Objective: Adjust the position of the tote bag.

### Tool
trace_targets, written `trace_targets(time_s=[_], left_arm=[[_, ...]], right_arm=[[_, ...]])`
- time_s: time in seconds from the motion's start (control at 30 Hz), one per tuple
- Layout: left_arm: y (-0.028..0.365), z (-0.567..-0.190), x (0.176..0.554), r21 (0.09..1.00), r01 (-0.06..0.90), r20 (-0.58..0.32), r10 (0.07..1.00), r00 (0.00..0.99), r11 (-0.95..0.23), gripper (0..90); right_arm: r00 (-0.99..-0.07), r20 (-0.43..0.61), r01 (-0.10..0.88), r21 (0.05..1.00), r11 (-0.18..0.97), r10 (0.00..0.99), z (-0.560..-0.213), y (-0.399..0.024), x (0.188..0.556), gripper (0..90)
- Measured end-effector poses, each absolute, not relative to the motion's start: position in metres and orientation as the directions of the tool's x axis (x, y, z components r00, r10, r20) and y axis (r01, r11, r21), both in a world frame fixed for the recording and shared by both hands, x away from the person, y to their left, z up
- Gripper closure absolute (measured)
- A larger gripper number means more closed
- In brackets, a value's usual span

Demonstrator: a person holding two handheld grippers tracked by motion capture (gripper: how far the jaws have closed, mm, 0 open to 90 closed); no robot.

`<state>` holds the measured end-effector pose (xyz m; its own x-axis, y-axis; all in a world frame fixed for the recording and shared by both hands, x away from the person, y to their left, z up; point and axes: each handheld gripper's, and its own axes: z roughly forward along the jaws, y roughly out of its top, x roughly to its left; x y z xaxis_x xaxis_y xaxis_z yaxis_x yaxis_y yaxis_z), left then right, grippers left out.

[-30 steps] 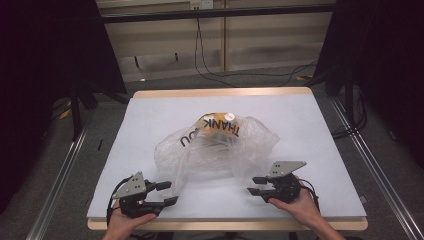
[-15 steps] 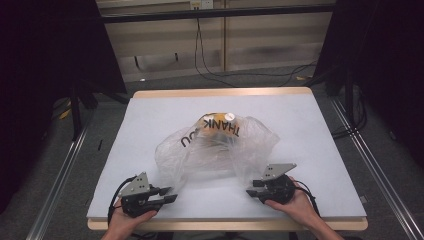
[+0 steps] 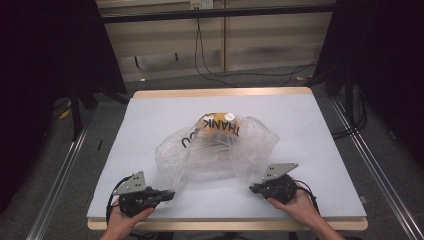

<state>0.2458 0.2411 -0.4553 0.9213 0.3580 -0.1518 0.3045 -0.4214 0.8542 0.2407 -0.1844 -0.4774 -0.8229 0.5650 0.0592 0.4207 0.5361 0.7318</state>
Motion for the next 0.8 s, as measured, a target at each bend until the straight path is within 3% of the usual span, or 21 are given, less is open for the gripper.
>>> trace_targets(time_s=[0.8], left_arm=[[0.246,-0.439,0.241,0.907,0.246,-0.112,0.367,0.923,-0.342,89.1]], right_arm=[[-0.844,0.038,0.308,0.851,0.426,0.535,-0.442,-0.193,0.228,89.6]])
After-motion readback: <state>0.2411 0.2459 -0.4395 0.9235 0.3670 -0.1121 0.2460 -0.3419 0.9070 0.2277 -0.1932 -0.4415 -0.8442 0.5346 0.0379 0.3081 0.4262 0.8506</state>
